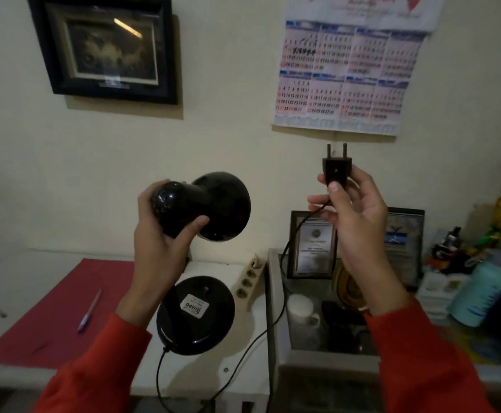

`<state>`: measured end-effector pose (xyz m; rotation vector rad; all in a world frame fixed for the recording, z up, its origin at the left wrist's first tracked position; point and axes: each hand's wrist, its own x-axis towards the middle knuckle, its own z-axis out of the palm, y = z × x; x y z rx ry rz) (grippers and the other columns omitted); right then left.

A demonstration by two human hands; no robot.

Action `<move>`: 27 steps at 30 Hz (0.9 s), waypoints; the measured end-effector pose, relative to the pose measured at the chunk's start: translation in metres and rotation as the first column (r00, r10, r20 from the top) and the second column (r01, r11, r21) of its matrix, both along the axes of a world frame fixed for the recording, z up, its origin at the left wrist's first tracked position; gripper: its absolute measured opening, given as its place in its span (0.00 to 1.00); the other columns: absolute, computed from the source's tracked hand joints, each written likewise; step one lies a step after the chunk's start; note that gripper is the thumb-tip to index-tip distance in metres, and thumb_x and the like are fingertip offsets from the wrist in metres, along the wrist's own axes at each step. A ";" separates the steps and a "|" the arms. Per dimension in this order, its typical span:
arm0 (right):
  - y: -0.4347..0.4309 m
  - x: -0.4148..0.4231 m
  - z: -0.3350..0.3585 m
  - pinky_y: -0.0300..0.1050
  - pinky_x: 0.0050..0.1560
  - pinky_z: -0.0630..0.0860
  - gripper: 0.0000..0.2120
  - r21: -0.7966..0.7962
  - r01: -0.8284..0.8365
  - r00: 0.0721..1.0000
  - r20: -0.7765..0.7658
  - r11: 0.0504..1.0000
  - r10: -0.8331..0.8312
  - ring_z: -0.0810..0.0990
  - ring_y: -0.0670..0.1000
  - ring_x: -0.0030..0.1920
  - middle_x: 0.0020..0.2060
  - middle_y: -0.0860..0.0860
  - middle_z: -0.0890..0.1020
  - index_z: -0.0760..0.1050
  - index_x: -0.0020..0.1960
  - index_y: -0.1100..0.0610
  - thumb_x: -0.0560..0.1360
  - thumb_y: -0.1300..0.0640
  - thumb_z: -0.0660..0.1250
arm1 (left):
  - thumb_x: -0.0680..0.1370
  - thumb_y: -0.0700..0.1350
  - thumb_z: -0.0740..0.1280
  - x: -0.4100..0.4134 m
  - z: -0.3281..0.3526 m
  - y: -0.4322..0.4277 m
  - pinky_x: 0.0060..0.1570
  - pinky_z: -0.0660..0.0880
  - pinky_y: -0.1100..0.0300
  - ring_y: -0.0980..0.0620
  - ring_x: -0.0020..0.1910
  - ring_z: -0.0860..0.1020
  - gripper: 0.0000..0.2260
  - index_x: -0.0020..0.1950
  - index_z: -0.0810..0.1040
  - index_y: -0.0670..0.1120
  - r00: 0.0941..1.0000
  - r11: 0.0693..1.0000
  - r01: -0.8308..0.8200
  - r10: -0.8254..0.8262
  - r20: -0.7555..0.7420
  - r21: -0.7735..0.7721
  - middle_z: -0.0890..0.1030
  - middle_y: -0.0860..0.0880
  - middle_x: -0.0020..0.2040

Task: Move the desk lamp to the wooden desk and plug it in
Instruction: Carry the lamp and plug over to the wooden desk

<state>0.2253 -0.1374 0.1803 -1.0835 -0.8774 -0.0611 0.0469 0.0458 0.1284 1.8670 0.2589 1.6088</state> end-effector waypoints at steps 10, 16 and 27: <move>-0.118 -0.039 -0.017 0.39 0.41 0.82 0.13 -0.053 0.244 0.970 -0.009 0.968 -0.245 0.85 0.47 0.40 0.51 0.50 0.84 0.73 0.59 0.47 0.78 0.62 0.62 | 0.69 0.43 0.74 -0.012 -0.003 -0.073 0.55 0.70 0.74 0.68 0.55 0.74 0.29 0.66 0.65 0.50 0.974 0.974 0.226 -0.226 -0.036 0.017 0.71 0.66 0.56; -0.185 -0.072 -0.005 0.39 0.39 0.82 0.12 -0.001 0.431 0.902 -0.039 0.902 -0.431 0.85 0.47 0.37 0.46 0.48 0.84 0.73 0.61 0.54 0.78 0.61 0.62 | 0.69 0.43 0.73 -0.014 0.007 -0.111 0.53 0.68 0.80 0.72 0.55 0.72 0.28 0.64 0.63 0.54 0.921 0.919 0.390 -0.388 -0.047 0.057 0.71 0.76 0.54; -0.306 -0.159 -0.021 0.42 0.37 0.83 0.11 -0.005 0.711 0.700 -0.086 0.703 -0.709 0.85 0.49 0.37 0.48 0.50 0.84 0.75 0.57 0.50 0.77 0.61 0.64 | 0.68 0.45 0.73 -0.017 -0.007 -0.216 0.61 0.70 0.69 0.65 0.58 0.73 0.28 0.65 0.65 0.53 0.726 0.728 0.686 -0.684 -0.072 0.004 0.73 0.57 0.59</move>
